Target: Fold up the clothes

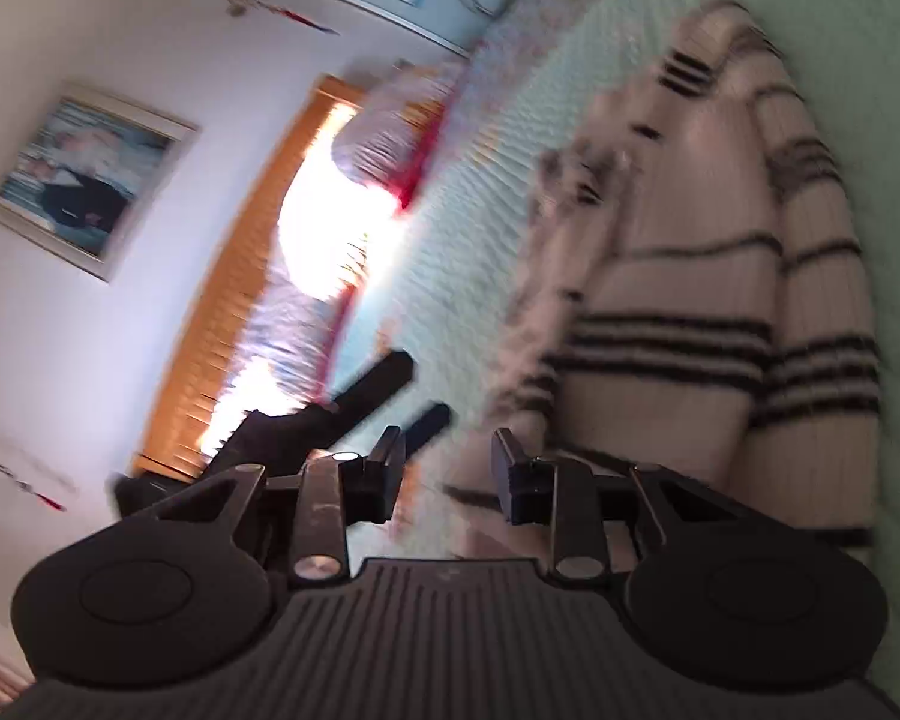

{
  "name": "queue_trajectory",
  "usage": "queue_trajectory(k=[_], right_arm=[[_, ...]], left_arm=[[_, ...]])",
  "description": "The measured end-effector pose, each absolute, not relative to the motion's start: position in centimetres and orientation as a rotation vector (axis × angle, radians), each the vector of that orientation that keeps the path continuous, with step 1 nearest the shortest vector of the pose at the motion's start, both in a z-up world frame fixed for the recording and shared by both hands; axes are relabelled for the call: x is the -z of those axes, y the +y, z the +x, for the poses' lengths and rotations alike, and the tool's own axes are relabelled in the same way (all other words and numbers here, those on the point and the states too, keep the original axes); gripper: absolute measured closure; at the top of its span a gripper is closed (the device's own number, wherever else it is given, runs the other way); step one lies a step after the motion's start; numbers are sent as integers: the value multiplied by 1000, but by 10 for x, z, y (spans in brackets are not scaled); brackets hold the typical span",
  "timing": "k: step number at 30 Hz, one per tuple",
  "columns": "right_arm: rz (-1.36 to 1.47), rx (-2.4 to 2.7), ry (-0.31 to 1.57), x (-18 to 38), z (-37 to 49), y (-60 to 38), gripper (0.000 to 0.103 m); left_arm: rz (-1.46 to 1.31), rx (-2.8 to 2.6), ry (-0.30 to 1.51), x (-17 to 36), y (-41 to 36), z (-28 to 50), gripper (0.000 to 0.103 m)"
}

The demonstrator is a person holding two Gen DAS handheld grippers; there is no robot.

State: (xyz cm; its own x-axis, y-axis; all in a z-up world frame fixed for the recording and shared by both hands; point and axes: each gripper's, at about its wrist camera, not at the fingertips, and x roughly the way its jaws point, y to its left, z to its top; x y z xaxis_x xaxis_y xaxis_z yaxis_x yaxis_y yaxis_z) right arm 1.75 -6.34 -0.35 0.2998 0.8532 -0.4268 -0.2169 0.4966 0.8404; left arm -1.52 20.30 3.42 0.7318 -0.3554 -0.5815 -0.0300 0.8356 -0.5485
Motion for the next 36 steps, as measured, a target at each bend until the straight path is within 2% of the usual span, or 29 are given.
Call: queue_trajectory(k=[1, 4, 6, 8, 9, 10, 11, 12, 13, 16, 21, 24, 28, 36], right_arm=[[718, -799, 1045, 16, 20, -62, 103], [668, -805, 1023, 15, 18, -58, 103], [572, -813, 999, 1, 18, -51, 103], [630, -796, 992, -12, 14, -57, 101], [662, -793, 962, -23, 7, -63, 88], [674, -802, 925, -36, -4, -69, 71], [677, -818, 891, -49, -21, -77, 63], [684, -825, 880, -59, -39, -86, 49], [694, -827, 882, -65, -59, -97, 45], [722, -814, 915, -65, -125, -134, 44], [796, -728, 1061, -22, -225, -176, 40], [887, -710, 1089, 4, -256, -178, 40], [952, -716, 1127, 28, -266, -159, 40], [974, -741, 1154, 34, -265, -134, 40]], left_arm=[[-547, 203, 801, -21, 199, -7, 35], [-446, 195, 773, -24, 189, -5, 33], [-477, 178, 772, -33, 194, -7, 36], [-508, 152, 746, -48, 203, -17, 37], [-514, 149, 728, -59, 210, -28, 37], [-521, 146, 711, -70, 217, -39, 36], [-527, 146, 709, -78, 224, -55, 36], [-533, 144, 709, -86, 232, -72, 35], [-543, 139, 726, -86, 241, -93, 34], [-571, 125, 779, -85, 268, -157, 32], [-621, 129, 955, -43, 282, -237, 32], [-750, 147, 949, -22, 286, -260, 32], [-914, 226, 936, -4, 282, -275, 30], [-975, 357, 1027, 6, 268, -269, 30]])
